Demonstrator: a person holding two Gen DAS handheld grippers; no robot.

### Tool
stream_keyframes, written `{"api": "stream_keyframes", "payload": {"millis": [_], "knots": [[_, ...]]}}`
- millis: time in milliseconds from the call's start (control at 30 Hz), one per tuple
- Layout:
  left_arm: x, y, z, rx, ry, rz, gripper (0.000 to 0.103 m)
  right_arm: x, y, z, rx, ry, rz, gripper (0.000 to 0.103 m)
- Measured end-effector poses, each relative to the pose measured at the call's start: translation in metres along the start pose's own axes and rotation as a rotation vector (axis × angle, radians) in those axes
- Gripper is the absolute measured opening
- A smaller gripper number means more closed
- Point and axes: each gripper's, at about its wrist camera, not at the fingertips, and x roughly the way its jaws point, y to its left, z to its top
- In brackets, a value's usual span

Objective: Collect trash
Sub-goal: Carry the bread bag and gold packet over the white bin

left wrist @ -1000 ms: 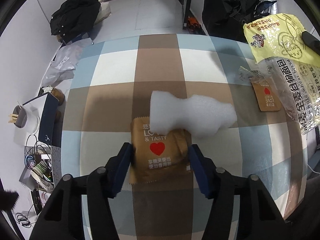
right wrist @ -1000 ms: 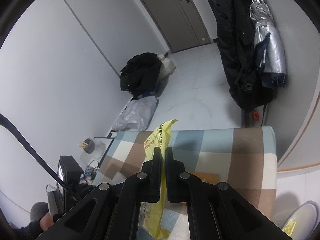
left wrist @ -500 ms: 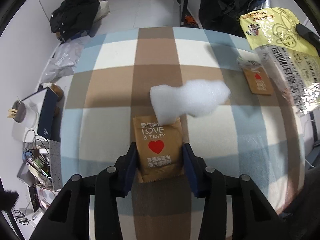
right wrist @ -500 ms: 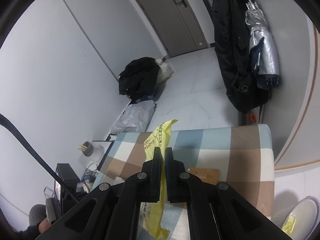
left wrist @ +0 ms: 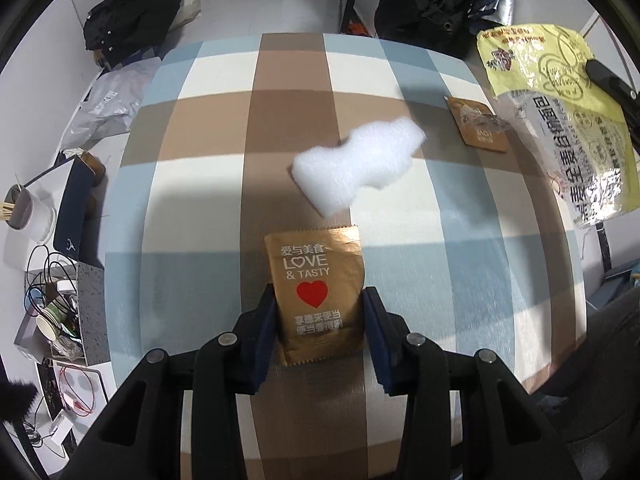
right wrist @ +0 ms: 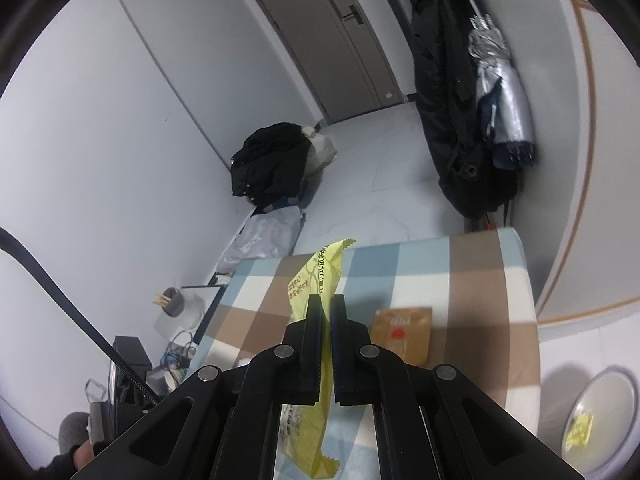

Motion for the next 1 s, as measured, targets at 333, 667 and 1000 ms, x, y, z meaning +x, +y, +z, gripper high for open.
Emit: {"api": "stream_keyframes", "payload": {"millis": [333, 667, 1000], "knots": [[-0.034, -0.001, -0.005, -0.028, -0.089, -0.088, 0.035, -0.021, 0.000, -0.020, 0.026, -0.016, -0.013, 0.004], [-0.079, -0.030, -0.005, 0.016, -0.233, -0.099, 0.035, -0.050, 0.000, -0.035, 0.034, -0.058, -0.053, 0.004], [-0.111, -0.057, -0.007, 0.054, -0.326, -0.113, 0.035, -0.083, 0.009, -0.041, 0.019, -0.130, -0.097, 0.003]]}}
